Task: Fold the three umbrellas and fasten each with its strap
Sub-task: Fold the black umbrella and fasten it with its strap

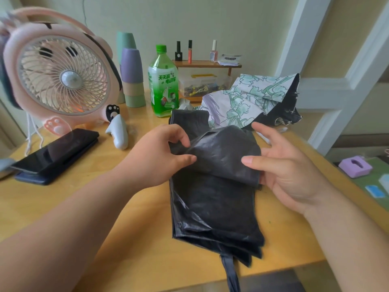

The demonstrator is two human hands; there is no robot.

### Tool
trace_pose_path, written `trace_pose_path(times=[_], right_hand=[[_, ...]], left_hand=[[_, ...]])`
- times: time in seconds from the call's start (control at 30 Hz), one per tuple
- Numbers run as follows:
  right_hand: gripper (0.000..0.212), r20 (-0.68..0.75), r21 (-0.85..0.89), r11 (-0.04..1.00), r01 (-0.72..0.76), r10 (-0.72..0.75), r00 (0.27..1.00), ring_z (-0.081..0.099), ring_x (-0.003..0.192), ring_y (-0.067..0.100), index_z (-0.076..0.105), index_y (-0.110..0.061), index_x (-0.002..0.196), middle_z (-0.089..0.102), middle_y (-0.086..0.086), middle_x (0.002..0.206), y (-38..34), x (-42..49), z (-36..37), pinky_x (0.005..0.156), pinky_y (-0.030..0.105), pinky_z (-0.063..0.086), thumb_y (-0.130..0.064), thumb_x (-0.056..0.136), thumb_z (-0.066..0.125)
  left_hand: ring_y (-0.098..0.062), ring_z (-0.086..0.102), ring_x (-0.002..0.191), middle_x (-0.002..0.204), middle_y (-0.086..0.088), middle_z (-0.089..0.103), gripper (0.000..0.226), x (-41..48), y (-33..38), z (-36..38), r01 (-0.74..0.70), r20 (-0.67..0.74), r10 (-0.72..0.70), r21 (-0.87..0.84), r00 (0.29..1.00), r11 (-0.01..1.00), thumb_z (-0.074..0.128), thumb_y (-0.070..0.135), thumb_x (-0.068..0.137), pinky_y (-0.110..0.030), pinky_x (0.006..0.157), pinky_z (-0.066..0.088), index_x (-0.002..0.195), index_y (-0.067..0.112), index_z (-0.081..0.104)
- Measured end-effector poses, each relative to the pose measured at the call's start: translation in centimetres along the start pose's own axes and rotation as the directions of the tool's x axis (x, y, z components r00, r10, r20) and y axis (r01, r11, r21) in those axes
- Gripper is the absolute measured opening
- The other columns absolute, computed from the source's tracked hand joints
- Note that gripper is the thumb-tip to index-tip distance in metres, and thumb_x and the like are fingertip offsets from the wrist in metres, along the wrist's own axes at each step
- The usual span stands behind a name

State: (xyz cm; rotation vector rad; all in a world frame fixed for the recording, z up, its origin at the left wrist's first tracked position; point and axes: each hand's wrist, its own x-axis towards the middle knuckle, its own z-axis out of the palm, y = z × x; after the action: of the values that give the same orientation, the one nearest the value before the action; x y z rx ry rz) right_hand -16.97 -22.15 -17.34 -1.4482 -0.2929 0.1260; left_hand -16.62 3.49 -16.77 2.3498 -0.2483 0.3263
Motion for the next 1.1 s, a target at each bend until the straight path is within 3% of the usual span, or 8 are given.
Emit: trace_pose_path(times=[0.2, 0.3, 0.4, 0.47, 0.6, 0.7, 0.87, 1.1], right_hand=[[0.098, 0.293, 0.184, 0.973, 0.138, -0.189, 0.937, 0.067, 0.113, 0.04, 0.03, -0.035, 0.159, 0.072, 0.027, 0.113, 0.3, -2.9, -1.3, 0.099, 0.041, 0.052, -0.01, 0.08, 0.082], [0.089, 0.38, 0.19, 0.981, 0.046, -0.117, 0.918, 0.069, 0.106, 0.042, 0.04, -0.035, 0.155, 0.069, 0.034, 0.115, 0.8, -4.5, -1.4, 0.092, 0.041, 0.055, -0.017, 0.081, 0.085], [0.092, 0.293, 0.12, 0.991, -0.053, 0.016, 0.956, 0.067, 0.116, 0.04, 0.039, -0.038, 0.154, 0.068, 0.029, 0.124, 1.8, -4.3, -0.8, 0.101, 0.045, 0.055, -0.015, 0.078, 0.085], [0.082, 0.248, 0.13, 0.99, -0.048, 0.014, 0.969, 0.061, 0.13, 0.032, 0.041, -0.032, 0.153, 0.064, 0.013, 0.139, 2.1, -3.8, -0.1, 0.11, 0.04, 0.047, -0.001, 0.081, 0.067], [0.08, 0.314, 0.273, 0.96, -0.067, -0.023, 0.949, 0.055, 0.136, 0.032, 0.055, -0.028, 0.147, 0.056, 0.007, 0.15, 2.1, -3.3, 0.8, 0.109, 0.042, 0.049, 0.012, 0.078, 0.061], [0.087, 0.458, 0.299, 0.948, -0.108, -0.043, 0.888, 0.05, 0.133, 0.042, 0.045, -0.026, 0.154, 0.053, 0.018, 0.149, 2.2, -3.0, 1.3, 0.112, 0.053, 0.04, 0.005, 0.077, 0.072], [0.085, 0.393, 0.178, 0.982, -0.071, -0.005, 0.92, 0.045, 0.144, 0.032, 0.049, -0.034, 0.15, 0.048, 0.009, 0.156, 2.5, -2.5, 1.7, 0.111, 0.047, 0.041, 0.002, 0.077, 0.069], [0.087, 0.356, 0.133, 0.99, -0.053, 0.002, 0.935, 0.045, 0.145, 0.027, 0.056, -0.037, 0.145, 0.051, 0.006, 0.155, 2.8, -3.1, 1.9, 0.123, 0.059, 0.026, 0.017, 0.077, 0.05]], left_hand=[[0.001, 0.059, 0.115, 0.115, 0.023, 0.064, 0.069, -3.0, -0.6, -1.2, -0.159, 0.239, 0.185, -0.124, 0.953, 0.979, 0.086, 0.049, 0.063, -0.011, 0.095, 0.041, 0.12, 0.039, 0.049], [-0.013, 0.055, 0.124, 0.125, 0.015, 0.059, 0.066, -4.9, -1.6, -1.4, -0.263, 0.175, 0.274, -0.08, 0.946, 0.961, 0.085, 0.056, 0.071, -0.027, 0.102, 0.043, 0.125, 0.034, 0.055], [-0.022, 0.059, 0.109, 0.115, 0.005, 0.061, 0.051, -5.7, -2.2, -1.1, -0.261, 0.102, 0.28, -0.164, 0.955, 0.951, 0.079, 0.056, 0.075, -0.039, 0.093, 0.048, 0.112, 0.026, 0.061], [-0.023, 0.06, 0.093, 0.101, 0.002, 0.062, 0.029, -5.9, -2.1, -0.6, -0.272, 0.058, 0.291, -0.218, 0.955, 0.937, 0.075, 0.048, 0.082, -0.039, 0.083, 0.05, 0.096, 0.025, 0.066], [-0.015, 0.062, 0.079, 0.092, 0.01, 0.064, 0.007, -5.8, -1.6, 0.1, -0.258, 0.019, 0.264, -0.153, 0.964, 0.954, 0.072, 0.033, 0.092, -0.024, 0.072, 0.047, 0.087, 0.028, 0.074], [-0.009, 0.06, 0.075, 0.085, 0.013, 0.063, 0.005, -5.5, -0.7, 0.2, -0.285, 0.04, 0.29, -0.096, 0.956, 0.954, 0.073, 0.027, 0.091, -0.009, 0.068, 0.04, 0.089, 0.03, 0.077], [-0.002, 0.057, 0.073, 0.083, 0.016, 0.063, 0.028, -5.0, 0.3, 0.5, -0.296, 0.001, 0.296, -0.035, 0.955, 0.955, 0.075, 0.041, 0.083, -0.006, 0.067, 0.038, 0.109, 0.029, 0.077], [-0.007, 0.059, 0.076, 0.086, 0.014, 0.063, 0.018, -5.8, 0.6, 0.6, -0.28, 0.039, 0.285, -0.103, 0.958, 0.955, 0.08, 0.047, 0.077, -0.009, 0.067, 0.04, 0.09, 0.036, 0.073]])
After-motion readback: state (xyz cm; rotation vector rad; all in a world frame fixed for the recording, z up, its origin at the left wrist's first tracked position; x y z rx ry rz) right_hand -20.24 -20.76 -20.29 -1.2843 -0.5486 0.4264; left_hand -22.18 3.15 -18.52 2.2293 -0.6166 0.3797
